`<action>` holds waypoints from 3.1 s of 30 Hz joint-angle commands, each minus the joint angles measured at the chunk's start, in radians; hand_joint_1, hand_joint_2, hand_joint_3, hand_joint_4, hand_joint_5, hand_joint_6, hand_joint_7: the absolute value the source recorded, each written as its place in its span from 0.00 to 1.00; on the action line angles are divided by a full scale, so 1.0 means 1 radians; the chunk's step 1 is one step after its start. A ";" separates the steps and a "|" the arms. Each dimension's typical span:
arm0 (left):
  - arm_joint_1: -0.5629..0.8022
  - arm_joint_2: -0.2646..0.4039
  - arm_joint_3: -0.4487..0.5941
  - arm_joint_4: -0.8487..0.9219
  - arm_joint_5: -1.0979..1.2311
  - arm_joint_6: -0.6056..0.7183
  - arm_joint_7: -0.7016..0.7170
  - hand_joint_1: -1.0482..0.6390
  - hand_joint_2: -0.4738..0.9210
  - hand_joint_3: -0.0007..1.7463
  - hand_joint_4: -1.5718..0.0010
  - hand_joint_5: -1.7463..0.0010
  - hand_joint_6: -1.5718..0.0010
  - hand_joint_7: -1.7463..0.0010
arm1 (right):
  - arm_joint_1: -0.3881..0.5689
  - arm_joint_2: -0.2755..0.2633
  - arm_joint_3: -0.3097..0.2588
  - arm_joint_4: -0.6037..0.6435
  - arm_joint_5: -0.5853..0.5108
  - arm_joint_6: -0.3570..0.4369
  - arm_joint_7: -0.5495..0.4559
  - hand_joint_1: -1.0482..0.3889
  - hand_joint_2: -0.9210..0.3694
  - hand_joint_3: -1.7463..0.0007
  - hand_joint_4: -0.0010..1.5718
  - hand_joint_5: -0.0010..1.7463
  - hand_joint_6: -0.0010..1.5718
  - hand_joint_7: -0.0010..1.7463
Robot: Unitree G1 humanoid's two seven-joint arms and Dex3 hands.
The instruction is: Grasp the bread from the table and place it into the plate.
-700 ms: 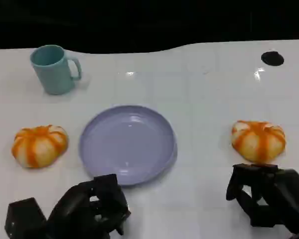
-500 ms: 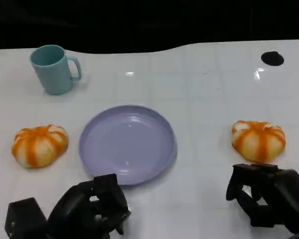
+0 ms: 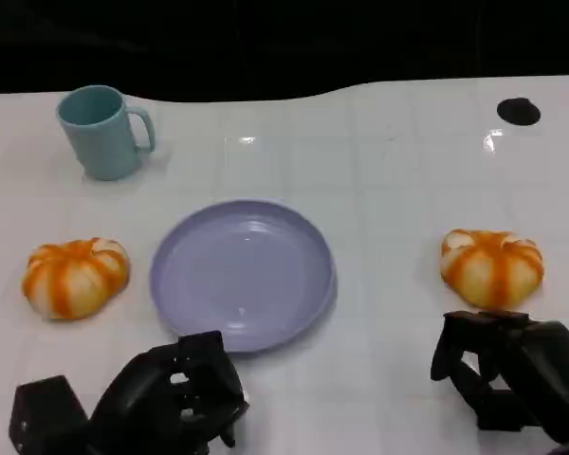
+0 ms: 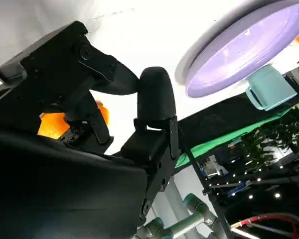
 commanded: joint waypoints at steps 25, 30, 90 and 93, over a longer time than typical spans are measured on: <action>-0.006 0.019 0.015 0.015 0.001 -0.015 -0.013 0.31 0.85 0.31 0.50 0.00 0.50 0.21 | -0.026 -0.029 -0.048 -0.070 0.006 0.049 -0.051 0.52 0.07 0.82 0.36 0.56 0.52 0.12; -0.007 0.017 0.013 0.018 0.007 -0.022 -0.010 0.31 0.85 0.31 0.50 0.00 0.51 0.21 | -0.031 -0.071 -0.061 -0.133 -0.049 0.127 -0.033 0.46 0.00 0.95 0.22 0.39 0.42 0.03; 0.025 0.005 0.004 -0.027 0.005 -0.008 0.005 0.32 0.80 0.38 0.49 0.00 0.51 0.21 | -0.452 -0.041 0.184 0.329 -0.089 0.521 0.230 0.60 0.00 0.95 0.57 0.87 0.77 0.10; 0.026 0.006 0.003 -0.026 0.004 -0.012 0.003 0.32 0.80 0.39 0.49 0.00 0.51 0.21 | -0.447 -0.046 0.182 0.343 -0.084 0.472 0.152 0.60 0.01 0.85 0.54 0.99 0.66 0.45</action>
